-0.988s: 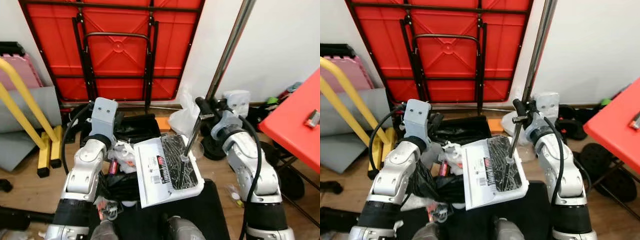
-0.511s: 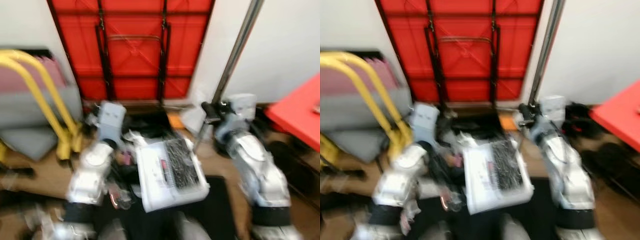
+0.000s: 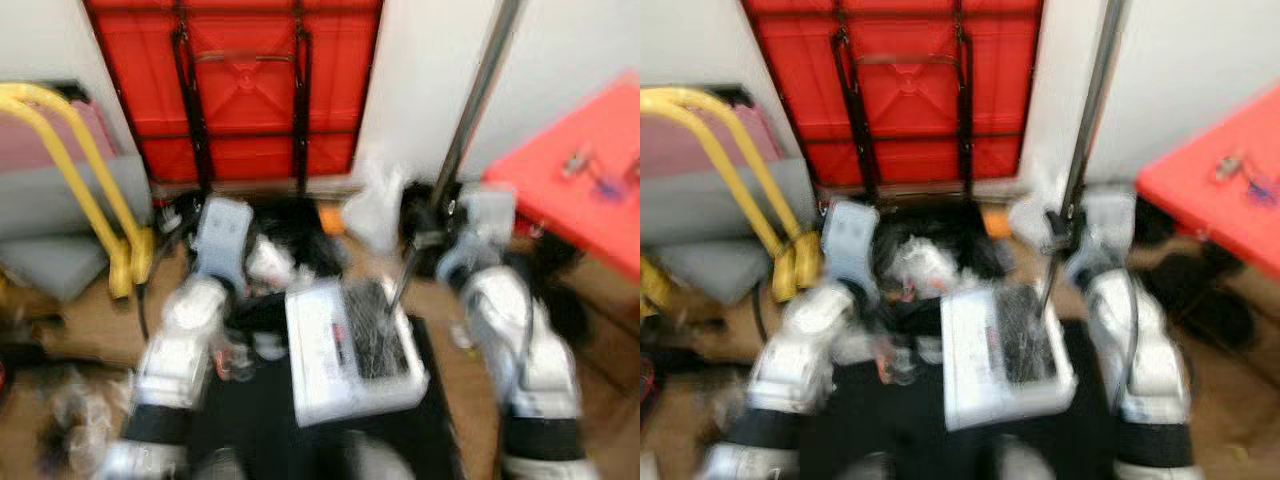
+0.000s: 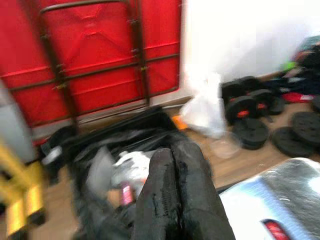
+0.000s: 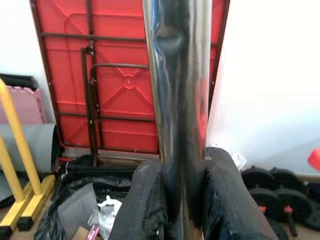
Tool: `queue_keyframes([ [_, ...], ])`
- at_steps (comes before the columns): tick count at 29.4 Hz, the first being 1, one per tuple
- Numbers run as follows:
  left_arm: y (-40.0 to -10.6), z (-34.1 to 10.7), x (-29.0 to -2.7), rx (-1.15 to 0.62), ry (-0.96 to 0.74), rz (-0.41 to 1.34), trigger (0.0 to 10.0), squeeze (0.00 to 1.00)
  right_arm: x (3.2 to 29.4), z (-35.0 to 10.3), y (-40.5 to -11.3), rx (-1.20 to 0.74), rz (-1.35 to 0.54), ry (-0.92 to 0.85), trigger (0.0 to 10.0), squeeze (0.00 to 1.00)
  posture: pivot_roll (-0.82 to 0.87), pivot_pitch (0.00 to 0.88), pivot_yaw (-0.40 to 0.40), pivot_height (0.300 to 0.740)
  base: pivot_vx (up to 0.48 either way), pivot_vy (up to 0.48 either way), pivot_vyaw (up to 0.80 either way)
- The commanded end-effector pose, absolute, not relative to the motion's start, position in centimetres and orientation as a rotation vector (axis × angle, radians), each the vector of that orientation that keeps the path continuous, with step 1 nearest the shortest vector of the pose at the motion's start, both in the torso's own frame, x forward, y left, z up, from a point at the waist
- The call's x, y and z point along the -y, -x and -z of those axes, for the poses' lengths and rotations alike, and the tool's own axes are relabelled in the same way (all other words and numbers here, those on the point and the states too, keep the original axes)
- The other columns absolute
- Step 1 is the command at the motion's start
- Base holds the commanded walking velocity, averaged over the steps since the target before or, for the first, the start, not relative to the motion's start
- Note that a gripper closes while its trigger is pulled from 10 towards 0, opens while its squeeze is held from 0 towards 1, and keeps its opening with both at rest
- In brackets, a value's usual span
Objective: Sweep floor
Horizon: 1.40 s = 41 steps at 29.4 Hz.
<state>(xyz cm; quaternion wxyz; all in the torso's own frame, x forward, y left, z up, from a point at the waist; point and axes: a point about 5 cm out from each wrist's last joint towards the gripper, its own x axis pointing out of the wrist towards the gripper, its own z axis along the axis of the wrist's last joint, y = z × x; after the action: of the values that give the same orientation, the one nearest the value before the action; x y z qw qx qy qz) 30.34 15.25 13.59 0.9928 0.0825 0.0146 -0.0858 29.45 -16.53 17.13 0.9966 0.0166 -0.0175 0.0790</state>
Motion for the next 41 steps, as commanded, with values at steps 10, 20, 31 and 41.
queue_keyframes([
  [10,-30.26,-13.35,-14.97,-0.04,-0.153,0.185,10.0,0.0,16.59,-18.6,-29.68,0.101,-0.133,-0.035,10.0,0.0,-0.17,0.032,-0.117,0.74,-0.284,0.0,0.0],
  [20,-30.27,-13.38,-15.06,-0.033,-0.148,0.177,10.0,0.0,16.9,-18.45,-29.9,0.088,-0.096,-0.019,10.0,0.0,-0.17,0.032,-0.117,0.74,-0.054,0.0,0.0],
  [31,-30.27,-13.52,-15.16,-0.022,-0.163,0.173,10.0,0.0,17.04,-18.38,-30.03,0.081,-0.069,-0.004,10.0,0.0,-0.17,0.034,-0.115,0.74,0.0,0.0,0.0],
  [41,-30.31,-13.65,-15.19,-0.008,-0.189,0.178,10.0,0.0,17.09,-18.3,-30.19,0.068,-0.045,0.01,10.0,0.0,-0.17,0.036,-0.114,0.722,0.0,0.0,0.0],
])
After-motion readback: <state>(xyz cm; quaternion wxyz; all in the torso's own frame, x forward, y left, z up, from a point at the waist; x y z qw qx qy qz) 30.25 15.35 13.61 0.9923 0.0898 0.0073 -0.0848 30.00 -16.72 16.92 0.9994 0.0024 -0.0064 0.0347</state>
